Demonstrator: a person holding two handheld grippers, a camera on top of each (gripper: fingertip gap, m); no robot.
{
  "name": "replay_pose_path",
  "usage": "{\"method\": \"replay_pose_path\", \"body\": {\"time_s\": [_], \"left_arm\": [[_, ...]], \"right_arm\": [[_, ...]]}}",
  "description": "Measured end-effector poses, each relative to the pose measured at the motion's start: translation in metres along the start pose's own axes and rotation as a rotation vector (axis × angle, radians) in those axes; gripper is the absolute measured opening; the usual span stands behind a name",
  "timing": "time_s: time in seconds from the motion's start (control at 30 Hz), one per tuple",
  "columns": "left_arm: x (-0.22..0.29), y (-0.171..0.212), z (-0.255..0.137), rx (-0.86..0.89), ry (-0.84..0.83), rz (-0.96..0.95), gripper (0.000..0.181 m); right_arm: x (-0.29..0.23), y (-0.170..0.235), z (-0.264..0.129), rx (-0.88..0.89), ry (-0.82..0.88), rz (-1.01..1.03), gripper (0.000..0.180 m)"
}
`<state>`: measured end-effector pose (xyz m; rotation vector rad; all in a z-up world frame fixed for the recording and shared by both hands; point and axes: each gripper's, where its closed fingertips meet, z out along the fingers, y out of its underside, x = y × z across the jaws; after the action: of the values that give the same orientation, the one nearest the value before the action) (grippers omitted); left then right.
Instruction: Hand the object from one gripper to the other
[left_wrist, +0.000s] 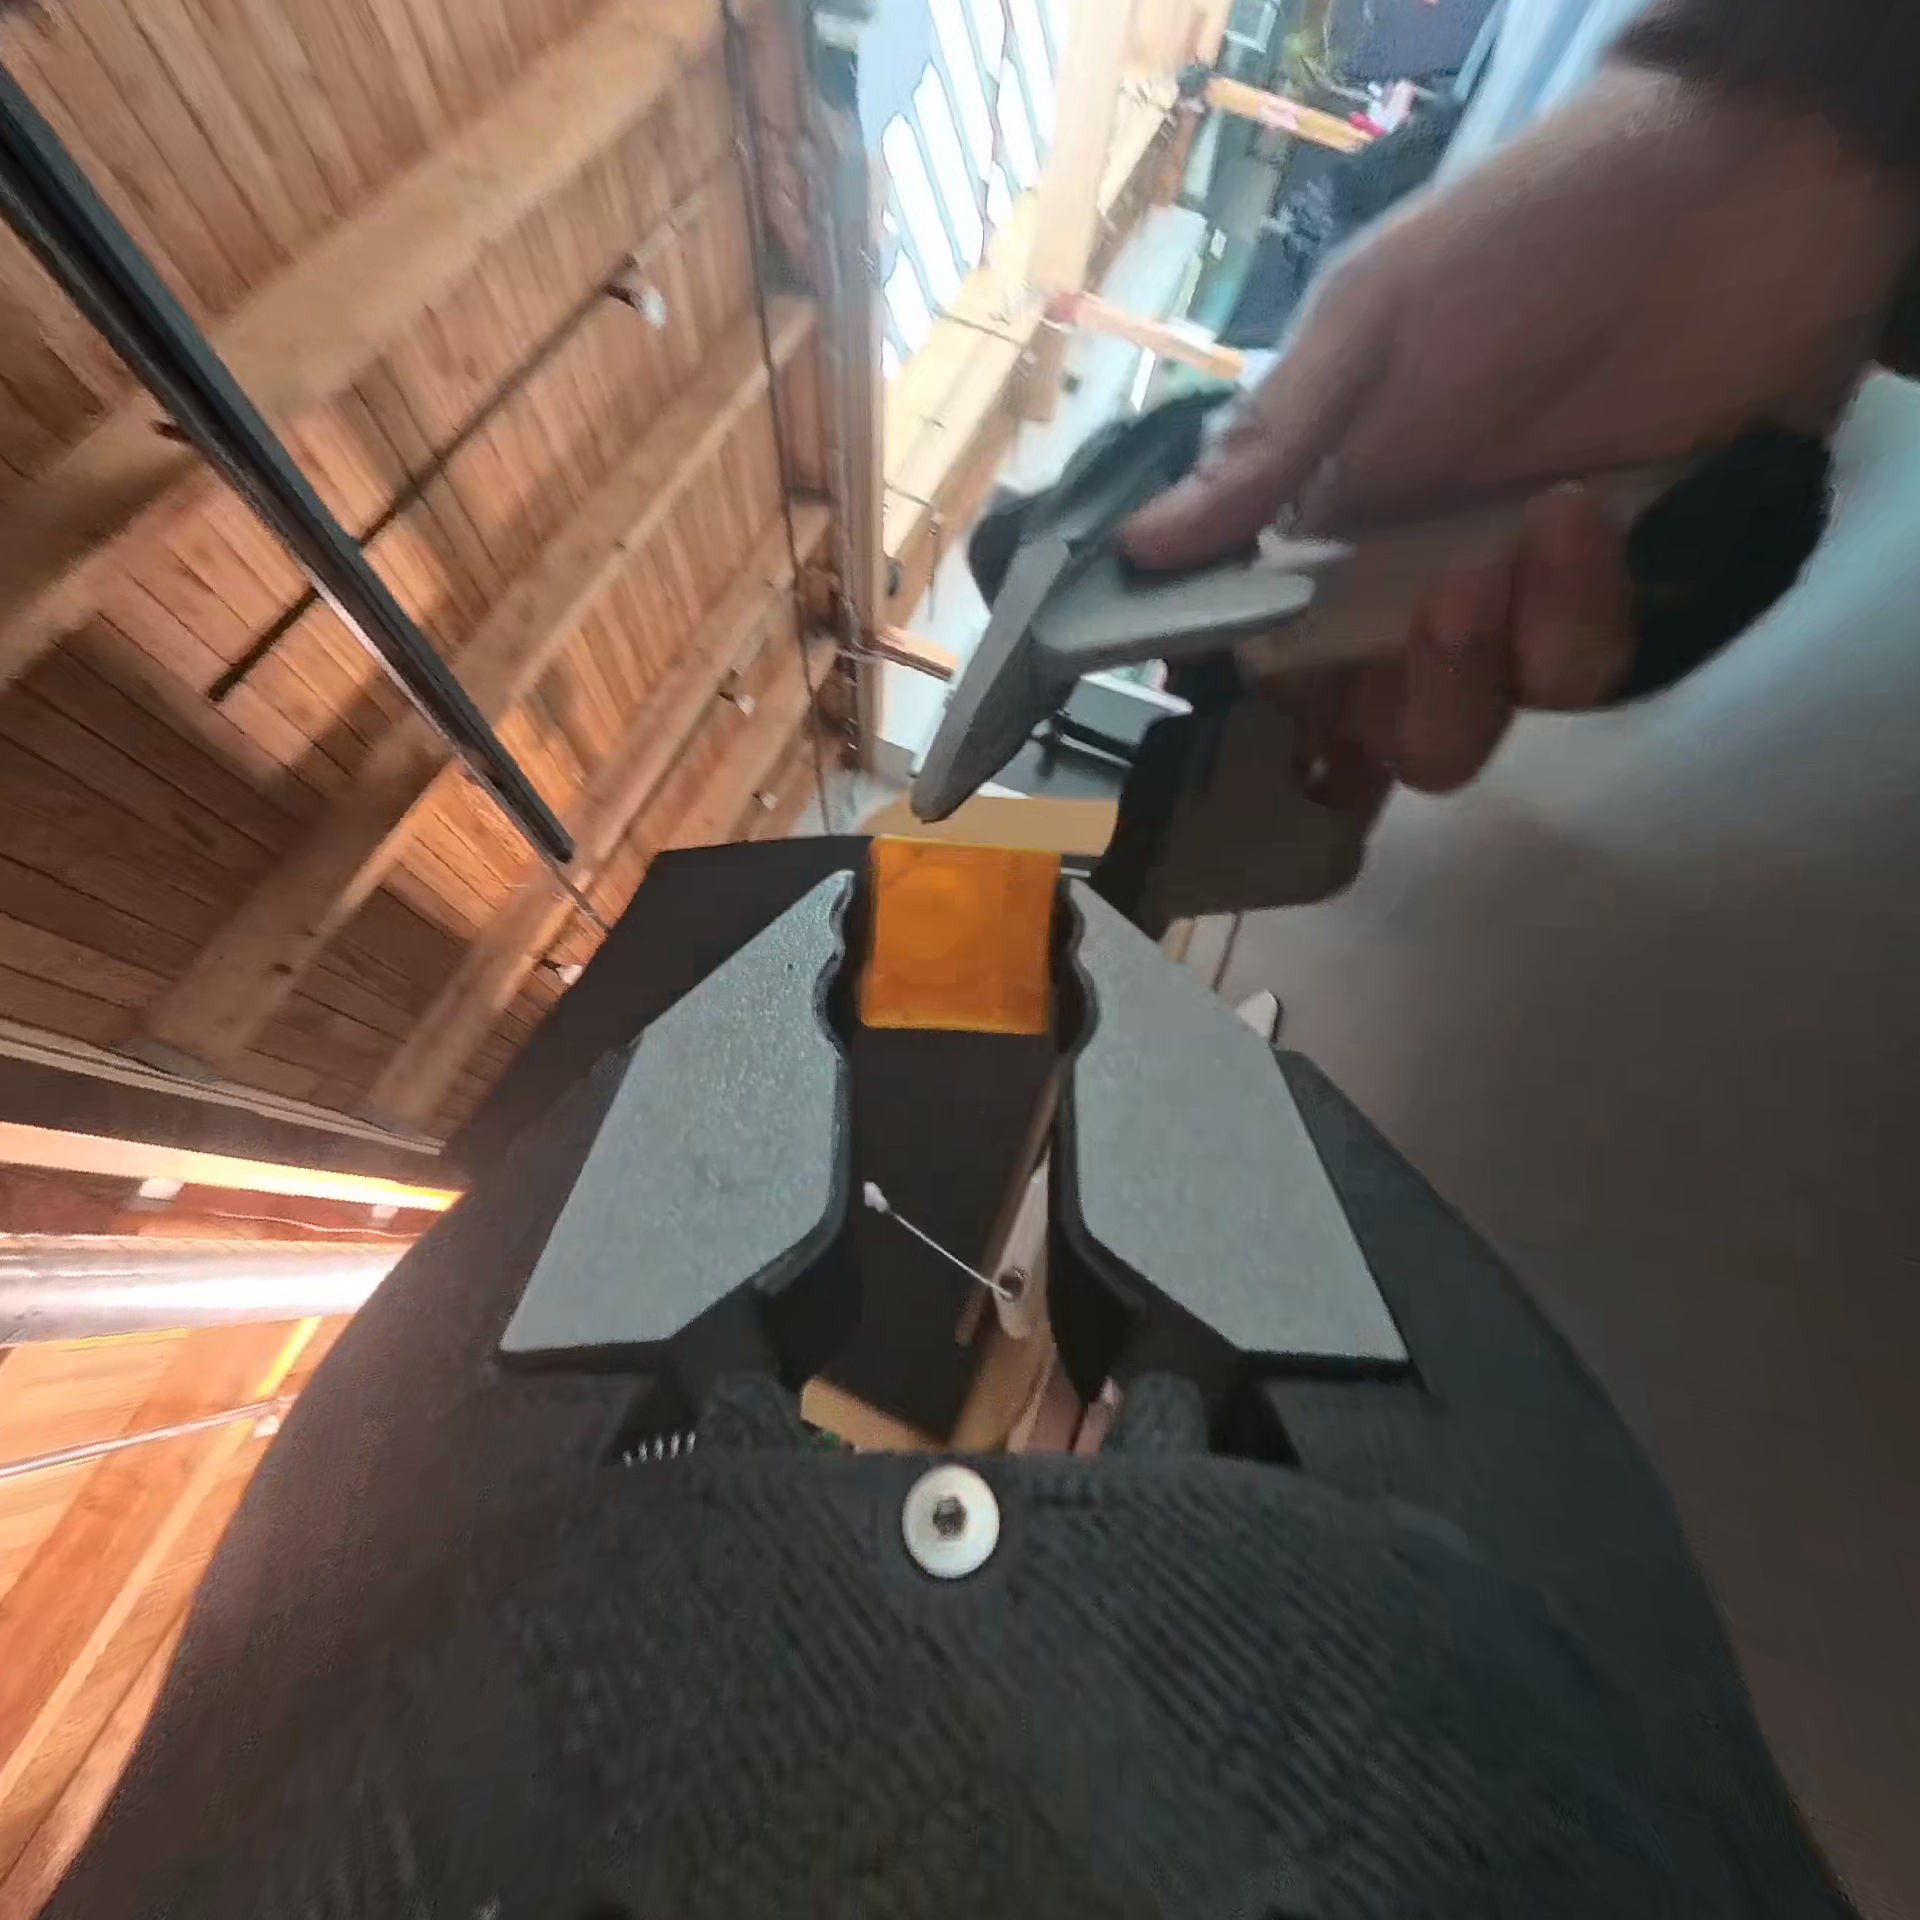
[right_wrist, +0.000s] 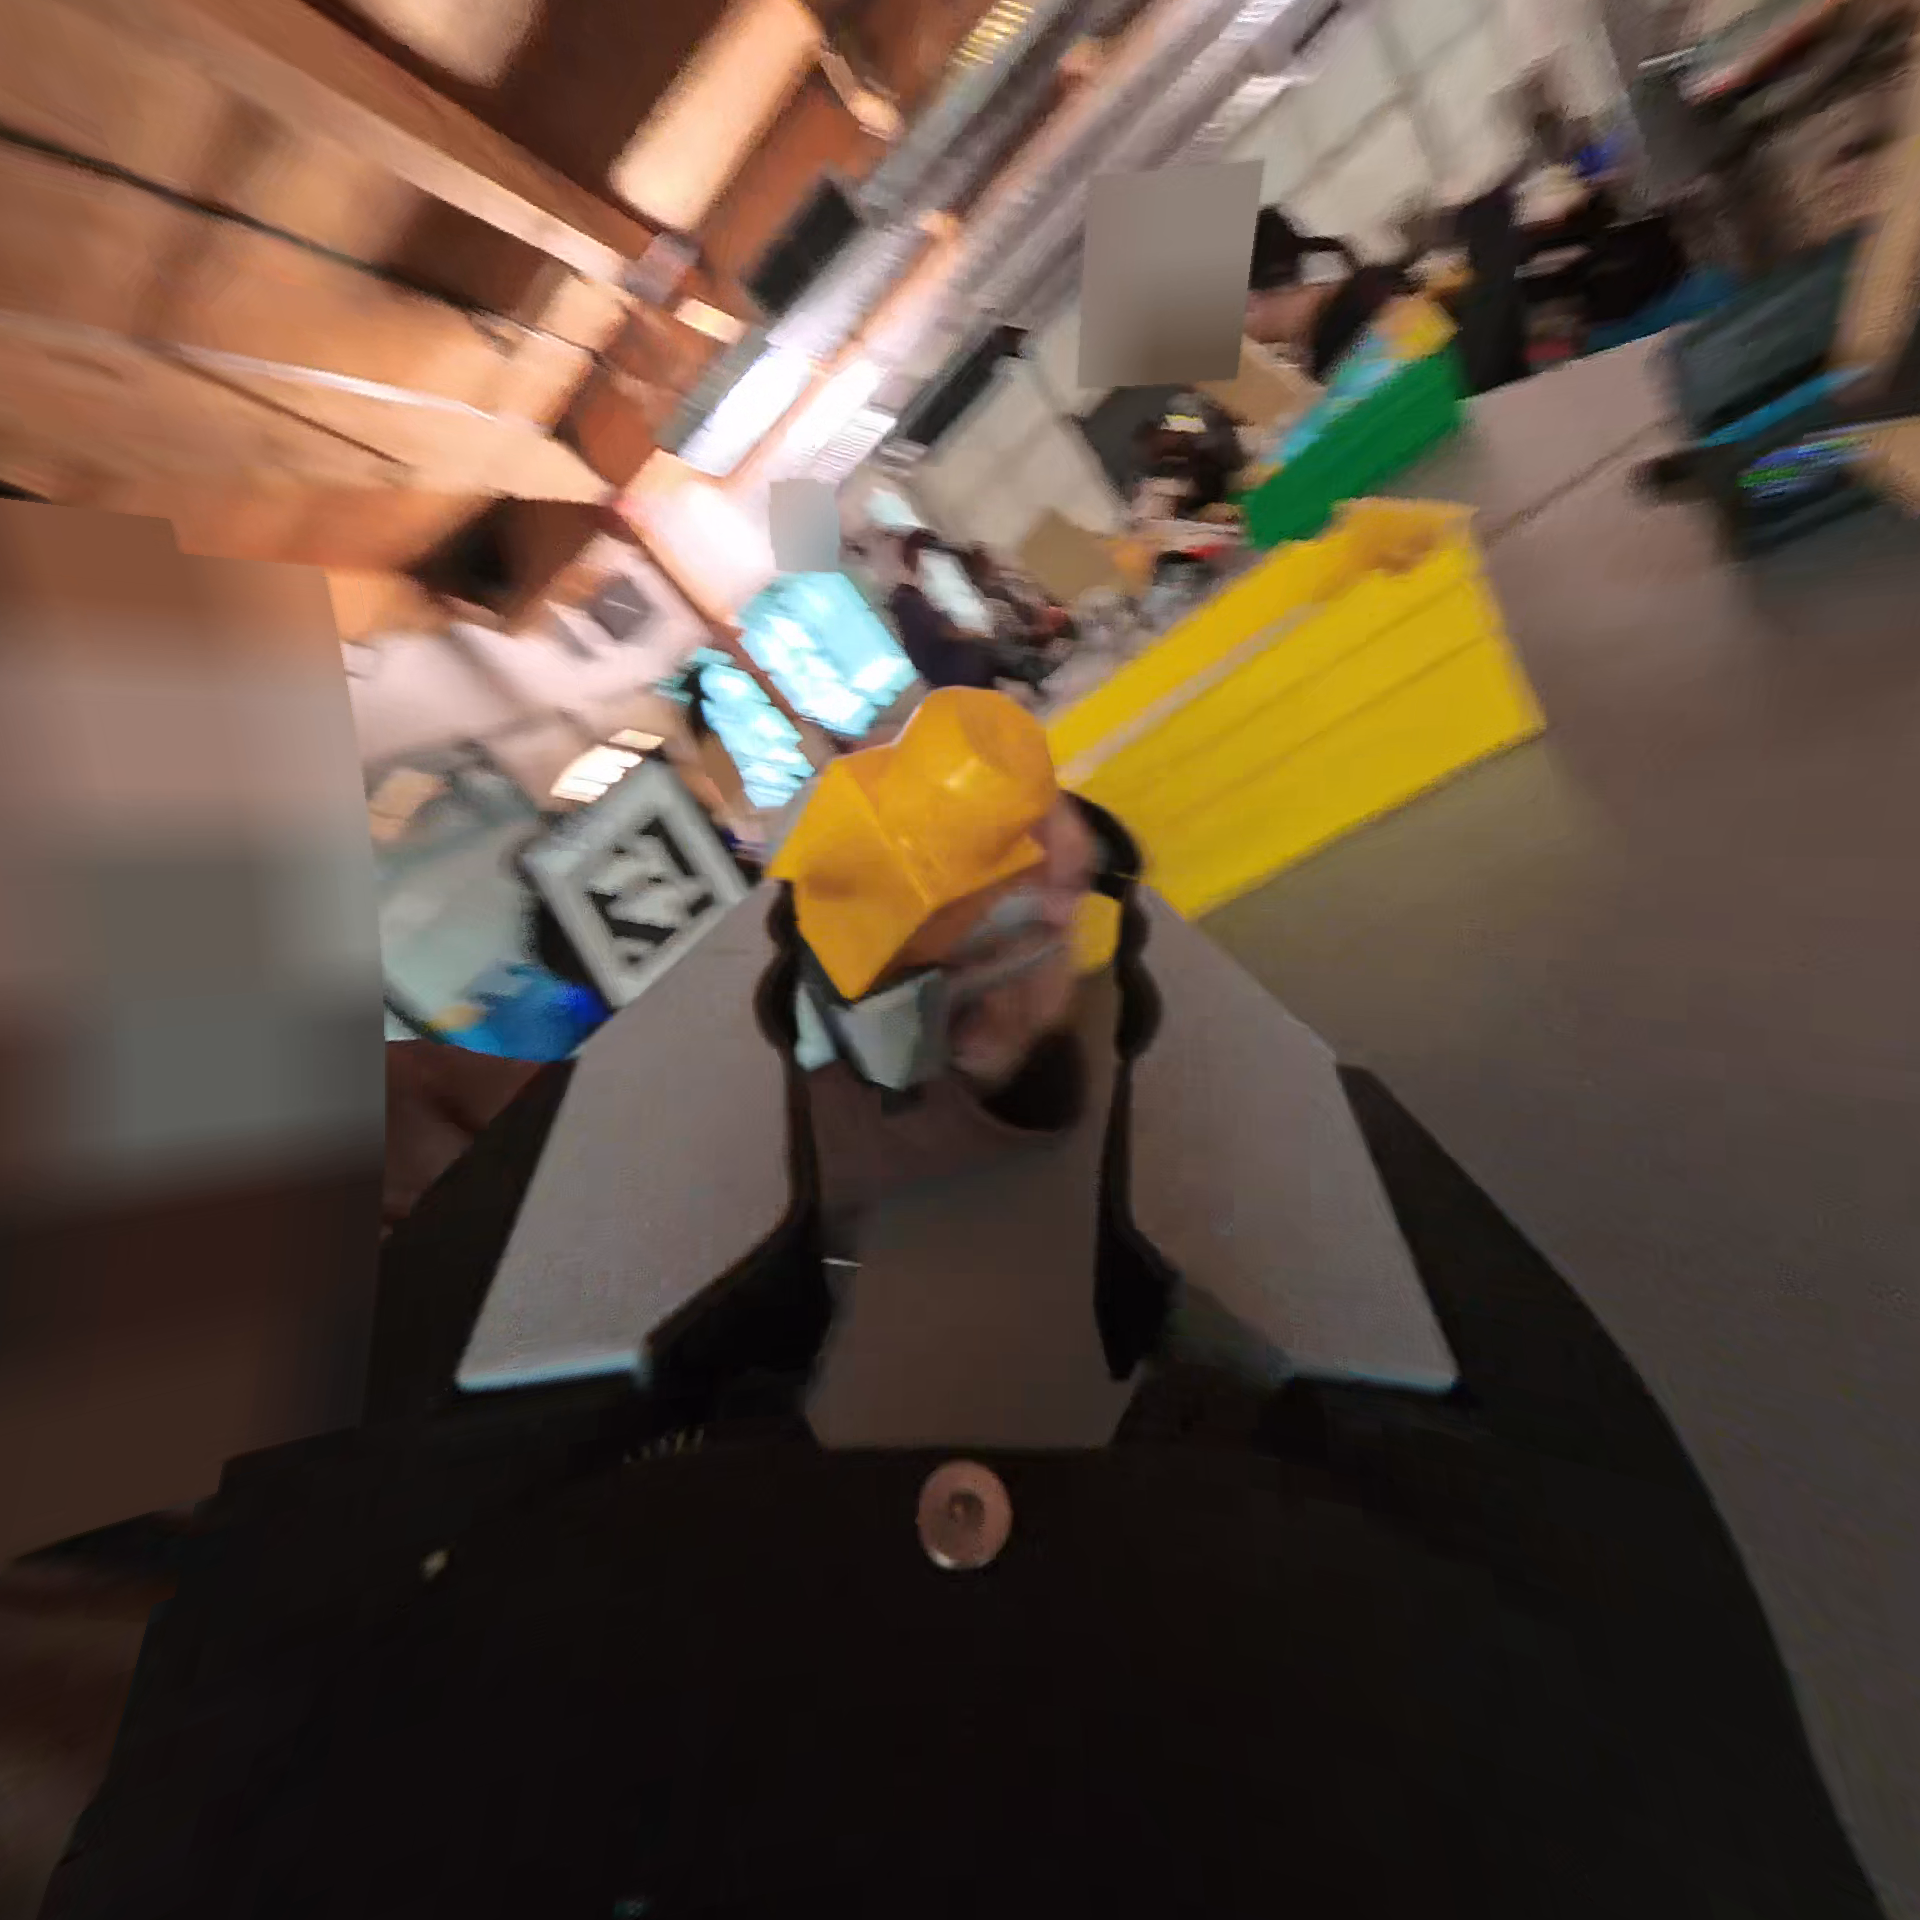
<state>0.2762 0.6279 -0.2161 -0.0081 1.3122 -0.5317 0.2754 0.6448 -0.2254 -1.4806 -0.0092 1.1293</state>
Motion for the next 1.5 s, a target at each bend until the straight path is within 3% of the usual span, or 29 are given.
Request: {"method": "replay_pose_path", "body": {"time_s": [0.07,0.17,0.33,0.4,0.5,0.77,0.87,0.9,0.97,1.07,1.17,1.37,1.4,1.43,1.5], "left_arm": [[-0.009,-0.007,0.000,0.035,-0.058,-0.047,0.032],[-0.015,-0.004,0.001,0.036,-0.066,-0.204,0.032],[-0.013,0.007,0.002,0.043,-0.002,-0.413,0.036],[-0.015,0.012,0.003,0.032,-0.013,-0.489,0.021],[-0.007,0.016,0.004,0.010,0.062,-0.567,0.000],[-0.002,0.068,0.001,-0.201,0.154,-0.883,0.000],[0.004,0.091,-0.006,-0.285,0.188,-1.081,0.000],[0.012,0.100,-0.007,-0.336,0.203,-1.140,0.009],[0.038,0.116,-0.009,-0.478,0.272,-1.211,0.043],[0.076,0.130,-0.012,-0.674,0.368,-1.183,0.077],[0.088,0.124,0.009,-0.700,0.368,-1.176,0.080],[0.140,0.132,0.047,-0.894,0.541,-1.010,0.071],[0.143,0.134,0.053,-0.897,0.547,-0.980,0.063],[0.144,0.135,0.058,-0.888,0.554,-0.953,0.038],[0.142,0.135,0.064,-0.847,0.556,-0.851,0.035]], "right_arm": [[-0.016,-0.006,0.003,0.054,-0.149,0.086,0.052],[-0.012,-0.008,0.005,0.089,-0.141,0.047,0.033],[0.002,-0.017,-0.001,0.111,0.055,-0.153,0.029],[0.007,-0.027,-0.011,0.159,0.171,-0.260,0.000],[0.000,-0.040,-0.024,0.207,0.210,-0.323,0.000],[0.054,-0.015,-0.036,-0.012,0.456,-0.287,0.000],[0.064,-0.012,-0.040,-0.054,0.528,-0.294,0.012],[0.070,-0.011,-0.043,-0.080,0.572,-0.301,0.015],[0.086,-0.010,-0.058,-0.124,0.712,-0.325,0.019],[0.105,-0.014,-0.082,-0.135,0.878,-0.323,0.029],[0.106,-0.023,-0.090,-0.081,0.905,-0.319,0.029],[0.097,-0.035,-0.099,-0.017,0.914,-0.340,0.029],[0.097,-0.035,-0.100,-0.016,0.910,-0.335,0.029],[0.098,-0.035,-0.100,-0.019,0.904,-0.327,0.029],[0.100,-0.031,-0.099,-0.033,0.890,-0.299,0.029]]}}
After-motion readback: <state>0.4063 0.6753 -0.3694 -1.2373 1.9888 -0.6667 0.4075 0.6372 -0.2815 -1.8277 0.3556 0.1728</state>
